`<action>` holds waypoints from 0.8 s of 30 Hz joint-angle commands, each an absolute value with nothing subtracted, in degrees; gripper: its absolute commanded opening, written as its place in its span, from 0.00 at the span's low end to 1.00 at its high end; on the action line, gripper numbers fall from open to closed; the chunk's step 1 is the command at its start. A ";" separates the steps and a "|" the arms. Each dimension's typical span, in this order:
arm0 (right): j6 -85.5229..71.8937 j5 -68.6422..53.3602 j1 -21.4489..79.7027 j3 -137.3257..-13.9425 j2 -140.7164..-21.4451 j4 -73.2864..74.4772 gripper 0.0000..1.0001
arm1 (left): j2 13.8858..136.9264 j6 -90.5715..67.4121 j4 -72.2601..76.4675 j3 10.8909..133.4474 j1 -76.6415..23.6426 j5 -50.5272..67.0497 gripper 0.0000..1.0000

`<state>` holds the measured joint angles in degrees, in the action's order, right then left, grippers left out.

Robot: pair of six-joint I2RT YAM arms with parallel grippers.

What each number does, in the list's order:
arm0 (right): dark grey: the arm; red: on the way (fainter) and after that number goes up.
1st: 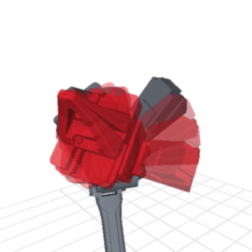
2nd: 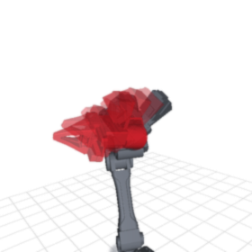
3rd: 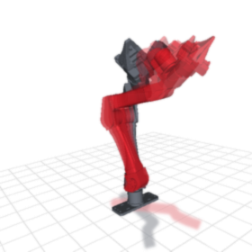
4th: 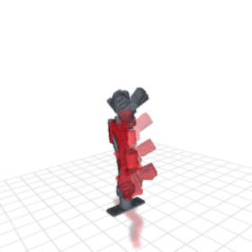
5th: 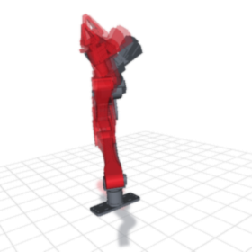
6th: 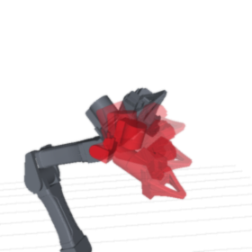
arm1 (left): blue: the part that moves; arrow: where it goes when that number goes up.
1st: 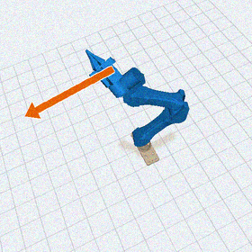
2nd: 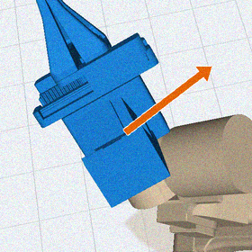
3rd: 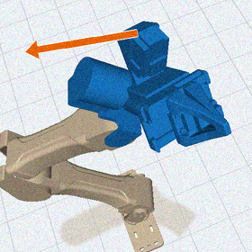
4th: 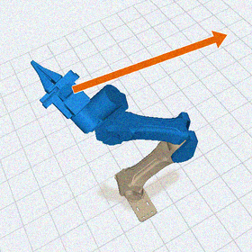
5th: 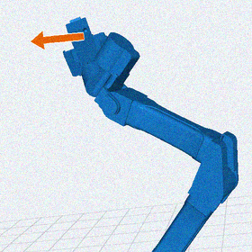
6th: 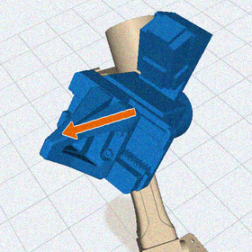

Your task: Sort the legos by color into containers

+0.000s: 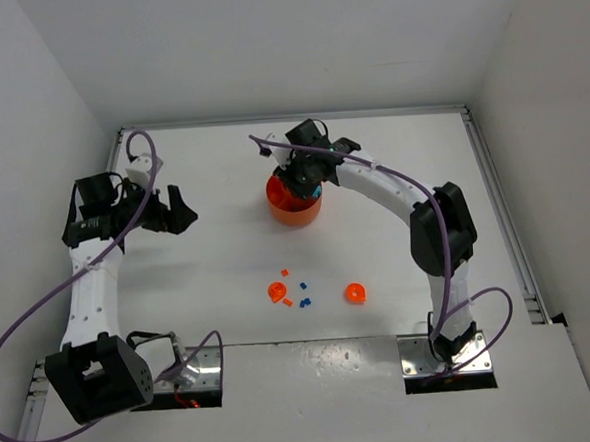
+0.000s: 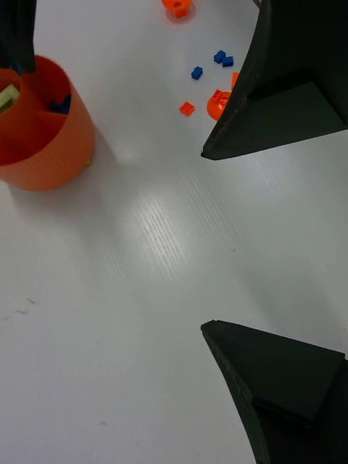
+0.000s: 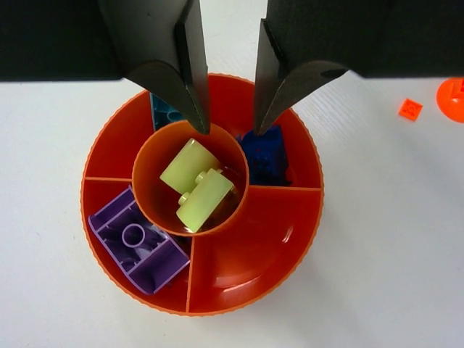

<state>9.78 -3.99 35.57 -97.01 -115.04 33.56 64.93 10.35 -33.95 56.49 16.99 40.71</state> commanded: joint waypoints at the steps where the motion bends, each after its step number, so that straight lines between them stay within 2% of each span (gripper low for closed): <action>1: 8.09 -5.10 35.24 -98.35 -108.64 34.89 0.31 | 60.39 13.00 -32.52 55.46 11.98 41.92 1.00; 5: 7.47 -1.16 34.55 -91.07 -99.18 34.28 0.42 | 59.24 14.68 -34.18 54.76 1.43 39.30 0.98; 9: 8.61 0.97 32.00 -83.07 -92.91 34.18 0.42 | 61.08 15.91 -34.80 54.76 -12.89 34.38 0.91; 13: 8.09 0.97 28.75 -74.21 -86.60 34.19 0.42 | 69.57 21.95 -38.49 58.53 -30.97 28.13 0.82; 18: 7.03 0.26 23.65 -67.34 -80.60 33.05 0.43 | 78.39 34.16 -42.63 62.31 -39.46 31.44 0.71; 20: 5.81 -0.52 21.01 -66.80 -79.37 32.43 0.43 | 79.62 40.68 -39.92 60.83 -40.69 33.57 0.69; 24: 4.75 -4.99 16.36 -68.20 -79.89 32.43 0.43 | 83.92 44.73 -36.92 62.91 -44.73 30.59 0.68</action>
